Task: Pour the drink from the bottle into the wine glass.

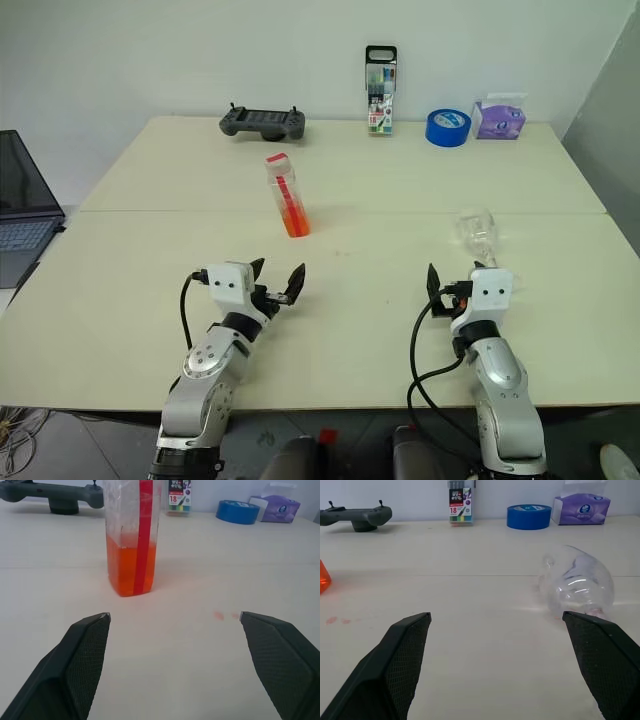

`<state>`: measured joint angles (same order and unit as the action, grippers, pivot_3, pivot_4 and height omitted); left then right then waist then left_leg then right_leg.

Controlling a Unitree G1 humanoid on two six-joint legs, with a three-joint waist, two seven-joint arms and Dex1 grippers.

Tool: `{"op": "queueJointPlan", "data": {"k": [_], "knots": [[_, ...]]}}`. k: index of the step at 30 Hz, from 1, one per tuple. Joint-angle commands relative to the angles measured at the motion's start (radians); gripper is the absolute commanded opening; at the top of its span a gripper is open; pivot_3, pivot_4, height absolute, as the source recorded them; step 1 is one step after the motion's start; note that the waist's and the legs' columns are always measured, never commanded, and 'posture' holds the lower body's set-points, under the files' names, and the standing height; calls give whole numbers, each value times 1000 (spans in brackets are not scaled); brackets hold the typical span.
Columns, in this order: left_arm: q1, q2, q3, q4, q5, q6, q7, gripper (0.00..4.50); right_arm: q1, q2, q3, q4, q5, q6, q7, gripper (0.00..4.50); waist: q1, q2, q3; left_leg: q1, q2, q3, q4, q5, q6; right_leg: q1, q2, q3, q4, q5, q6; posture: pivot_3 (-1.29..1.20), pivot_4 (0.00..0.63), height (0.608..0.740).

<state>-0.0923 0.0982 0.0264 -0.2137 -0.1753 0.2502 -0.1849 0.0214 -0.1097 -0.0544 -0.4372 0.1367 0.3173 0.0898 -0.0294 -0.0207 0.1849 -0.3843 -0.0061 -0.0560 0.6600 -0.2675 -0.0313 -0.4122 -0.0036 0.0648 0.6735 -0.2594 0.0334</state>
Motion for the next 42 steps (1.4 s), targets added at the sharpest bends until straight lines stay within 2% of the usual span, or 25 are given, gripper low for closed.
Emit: {"op": "queueJointPlan", "data": {"k": [1,4,10,13,22,28,42], "knots": [[-28,-15,-4,-26,52,-31,63,4437,-13,-44,51,-67,27,0,90,4500,0,0,0,0,0,0,0,0,0,0,0,0,0,0,0,0,150,740],[-99,-50,24,16,111,-36,181,4437,-73,-92,122,-91,78,75,191,4500,0,0,0,0,0,0,0,0,0,0,0,-1,0,0,0,0,150,740],[-253,-96,32,116,125,-42,246,4437,-284,-99,133,-39,129,206,220,4500,1,-1,0,0,-1,-1,1,0,0,2,0,-5,-1,0,0,0,150,740],[-320,-98,29,177,135,-76,253,4437,-371,-98,115,37,113,189,208,4500,1,-1,1,0,-1,-1,1,0,0,2,0,-5,-1,1,1,0,150,740],[-543,-85,72,474,139,-224,289,4437,-487,-116,96,188,118,126,260,4500,1,-2,1,0,-1,-1,1,0,0,1,-1,-5,-1,4,-2,0,150,740],[-659,-81,88,669,137,-308,301,4437,-520,-120,97,231,108,105,272,4500,1,-2,1,0,-1,-1,0,0,0,1,-1,-6,-1,4,-3,0,150,740],[-844,-39,121,1011,137,-458,338,4437,-479,-134,97,193,92,127,260,4500,1,-2,1,-1,-1,-2,1,0,0,1,-1,-8,-1,4,-2,0,150,740]]}}
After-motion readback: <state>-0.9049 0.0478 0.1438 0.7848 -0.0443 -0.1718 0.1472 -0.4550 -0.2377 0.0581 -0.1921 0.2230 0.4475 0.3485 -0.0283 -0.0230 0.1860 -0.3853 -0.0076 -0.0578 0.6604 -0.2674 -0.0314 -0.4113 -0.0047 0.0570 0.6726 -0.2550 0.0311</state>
